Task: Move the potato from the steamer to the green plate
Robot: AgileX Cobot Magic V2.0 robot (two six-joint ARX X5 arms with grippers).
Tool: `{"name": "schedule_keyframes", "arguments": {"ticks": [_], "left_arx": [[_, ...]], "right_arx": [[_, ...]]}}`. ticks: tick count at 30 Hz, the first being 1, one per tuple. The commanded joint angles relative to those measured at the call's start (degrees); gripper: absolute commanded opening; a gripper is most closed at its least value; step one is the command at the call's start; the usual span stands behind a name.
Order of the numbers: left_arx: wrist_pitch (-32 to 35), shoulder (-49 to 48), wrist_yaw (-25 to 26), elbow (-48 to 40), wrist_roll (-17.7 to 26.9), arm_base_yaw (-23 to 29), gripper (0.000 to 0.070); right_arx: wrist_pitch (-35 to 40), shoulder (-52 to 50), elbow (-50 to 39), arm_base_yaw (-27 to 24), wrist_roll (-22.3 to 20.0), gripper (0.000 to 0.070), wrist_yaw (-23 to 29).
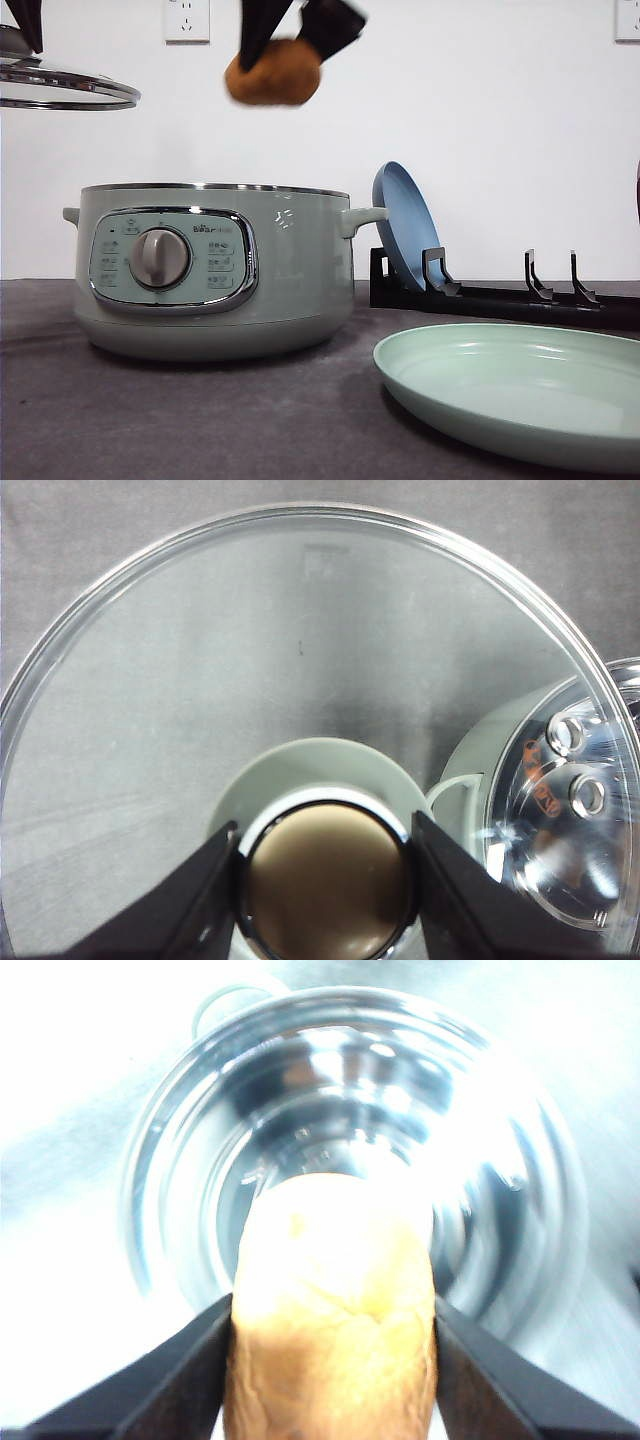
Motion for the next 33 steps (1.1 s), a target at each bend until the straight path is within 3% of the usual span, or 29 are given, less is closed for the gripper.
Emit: {"name": "schedule_keyframes", "arguments": {"ticks": [1,7,14,17,21,28,33], "left_arx": [[1.53,-0.94,0.13,2.01,0.11,0.03,0.0001],[1.44,-0.94,0.13,2.01,0.07,0.31,0.0001],[1.24,-0.94,0.13,1.99,0.07,0.31,0.0001],[1.14,-0.94,0.13,1.99,0.05,0.31,0.0001],[1.14,-0.94,0.13,1.99,0.0,0.3,0.0001],[1.14,-0.94,0.13,1.99,-0.13,0.24,0.0001],[1.16,-0.94,0.13,1.99,-0.12,0.24,0.0001]], "right_arx": [[-1.34,-1.88,1.22,0.11,1.66,0.0314,0.0],[-4.97,-11.87,-4.83,-0.23,1.67,0.0315,0.28],[-5.11,-27.97,-23.54,-0.48,1.67,0.0314,5.82],[-3.19,-35.23,-32.74,-0.68,1.69,0.0314,5.94],[1.97,-44.16,-45.33,-0.69,3.01,0.0314,5.94],[15.5,-55.82,-68.11,-1.42,10.74,0.0315,6.08],[27.79,-57.51,-82.35,-1.55,16.78,0.0314,6.13]]}}
